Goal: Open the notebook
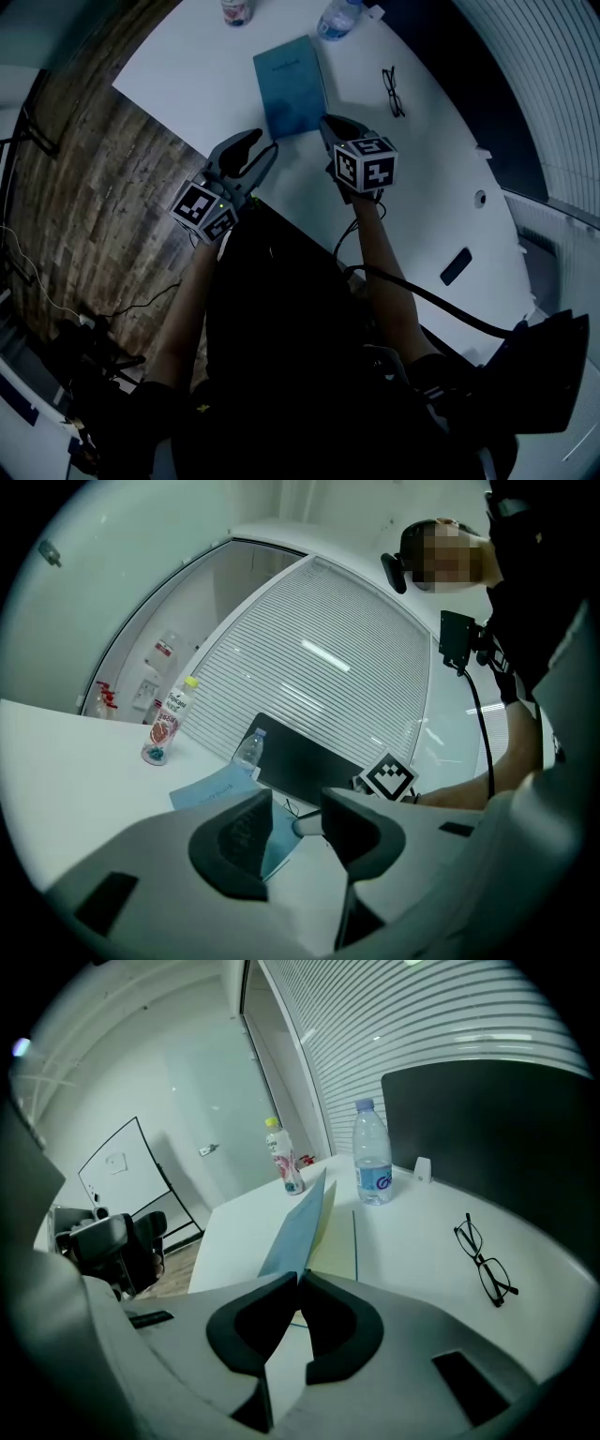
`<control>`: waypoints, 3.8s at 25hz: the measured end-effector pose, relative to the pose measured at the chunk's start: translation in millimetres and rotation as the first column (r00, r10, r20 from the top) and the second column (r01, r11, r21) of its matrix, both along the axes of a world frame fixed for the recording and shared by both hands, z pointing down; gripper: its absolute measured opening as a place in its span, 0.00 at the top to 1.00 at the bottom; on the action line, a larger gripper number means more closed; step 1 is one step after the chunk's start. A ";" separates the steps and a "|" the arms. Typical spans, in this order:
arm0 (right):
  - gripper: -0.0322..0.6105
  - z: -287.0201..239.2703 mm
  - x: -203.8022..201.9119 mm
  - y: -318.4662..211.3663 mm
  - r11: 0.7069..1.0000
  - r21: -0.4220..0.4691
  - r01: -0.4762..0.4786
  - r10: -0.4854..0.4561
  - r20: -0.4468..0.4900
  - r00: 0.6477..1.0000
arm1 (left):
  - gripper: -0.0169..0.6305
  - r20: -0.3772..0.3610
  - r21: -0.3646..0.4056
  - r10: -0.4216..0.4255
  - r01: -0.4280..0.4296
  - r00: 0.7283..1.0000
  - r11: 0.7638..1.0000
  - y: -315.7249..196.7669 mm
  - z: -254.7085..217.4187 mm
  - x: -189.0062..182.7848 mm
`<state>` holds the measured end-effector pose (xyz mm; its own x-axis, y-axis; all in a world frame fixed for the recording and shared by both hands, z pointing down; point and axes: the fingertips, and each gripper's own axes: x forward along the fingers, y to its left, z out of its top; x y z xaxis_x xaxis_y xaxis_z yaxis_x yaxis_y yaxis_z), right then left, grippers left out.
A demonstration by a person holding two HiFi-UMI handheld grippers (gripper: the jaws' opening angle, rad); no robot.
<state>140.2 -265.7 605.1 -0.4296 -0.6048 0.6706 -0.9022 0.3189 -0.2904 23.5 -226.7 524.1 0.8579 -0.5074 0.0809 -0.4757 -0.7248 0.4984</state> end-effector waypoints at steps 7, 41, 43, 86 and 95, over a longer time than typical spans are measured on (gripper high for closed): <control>0.88 -18.2 -16.3 1.6 0.999 0.037 0.033 -0.033 -0.008 0.999 | 0.75 0.003 0.005 0.007 -0.007 1.000 1.000 4.2 -8.1 -3.9; 0.89 -52.0 -112.7 12.1 0.968 0.112 0.223 -0.227 0.019 0.974 | 0.75 0.001 0.014 -0.047 0.047 0.999 0.999 11.7 -12.9 -46.9; 0.89 -51.4 -120.5 13.4 0.965 0.113 0.236 -0.241 0.025 0.970 | 0.75 -0.002 0.015 -0.058 0.058 0.998 0.998 11.1 -13.0 -51.9; 0.89 28.5 -228.2 24.2 0.922 -0.040 0.384 -0.378 0.106 0.920 | 0.75 0.007 -0.083 -0.130 0.130 0.992 0.988 -12.4 29.7 -127.0; 0.89 47.7 -232.2 24.0 0.920 -0.075 0.385 -0.376 0.115 0.919 | 0.75 0.016 -0.103 -0.134 0.135 0.991 0.985 -10.7 34.2 -133.6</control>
<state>-92.0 -241.7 652.8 -0.6800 -0.3185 0.6604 -0.6842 0.5994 -0.4155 -110.1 -237.4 558.3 0.7811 -0.6069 0.1467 -0.5705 -0.5983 0.5626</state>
